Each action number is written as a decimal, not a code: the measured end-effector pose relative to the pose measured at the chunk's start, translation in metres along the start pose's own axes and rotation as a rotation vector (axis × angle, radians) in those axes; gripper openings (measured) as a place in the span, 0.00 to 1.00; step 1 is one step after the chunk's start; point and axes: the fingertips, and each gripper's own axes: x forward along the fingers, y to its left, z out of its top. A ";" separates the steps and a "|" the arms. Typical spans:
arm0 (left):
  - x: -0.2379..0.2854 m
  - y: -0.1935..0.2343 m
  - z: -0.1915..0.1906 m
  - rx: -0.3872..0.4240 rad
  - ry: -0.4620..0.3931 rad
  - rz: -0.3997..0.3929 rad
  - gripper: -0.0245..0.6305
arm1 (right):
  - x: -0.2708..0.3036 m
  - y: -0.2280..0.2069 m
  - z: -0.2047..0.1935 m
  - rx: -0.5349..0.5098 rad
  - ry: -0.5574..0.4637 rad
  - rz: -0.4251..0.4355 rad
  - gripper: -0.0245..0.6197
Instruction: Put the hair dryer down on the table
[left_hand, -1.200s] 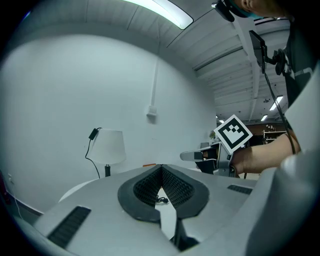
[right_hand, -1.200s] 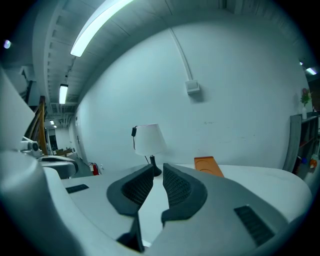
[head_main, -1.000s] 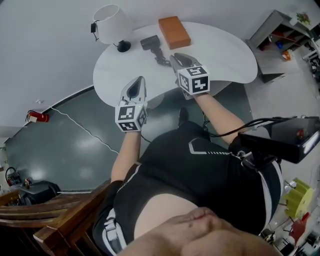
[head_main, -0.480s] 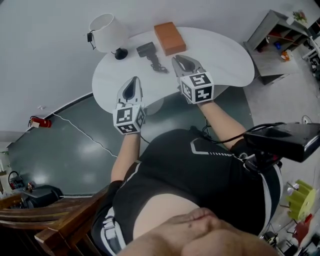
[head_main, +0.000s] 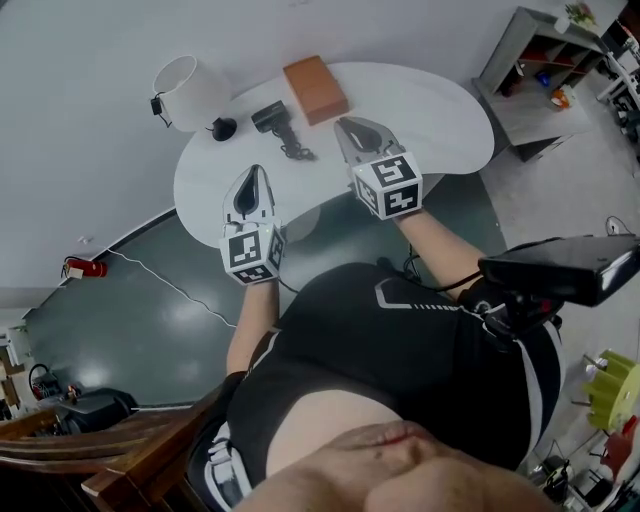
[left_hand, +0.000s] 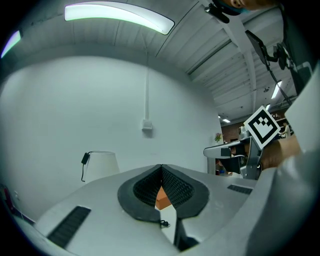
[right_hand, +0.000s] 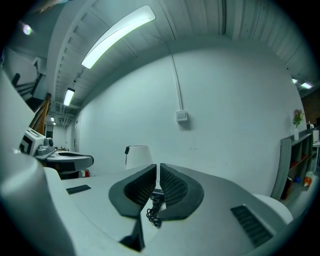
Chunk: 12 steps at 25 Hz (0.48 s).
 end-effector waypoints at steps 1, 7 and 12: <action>0.001 -0.001 0.001 -0.007 -0.002 0.004 0.09 | -0.001 -0.002 0.001 -0.003 -0.004 0.000 0.11; 0.005 -0.008 0.002 -0.042 0.002 0.019 0.09 | -0.010 -0.013 0.007 -0.010 -0.022 0.009 0.10; 0.006 -0.022 0.003 -0.043 0.002 0.015 0.09 | -0.016 -0.017 0.010 -0.016 -0.024 0.024 0.09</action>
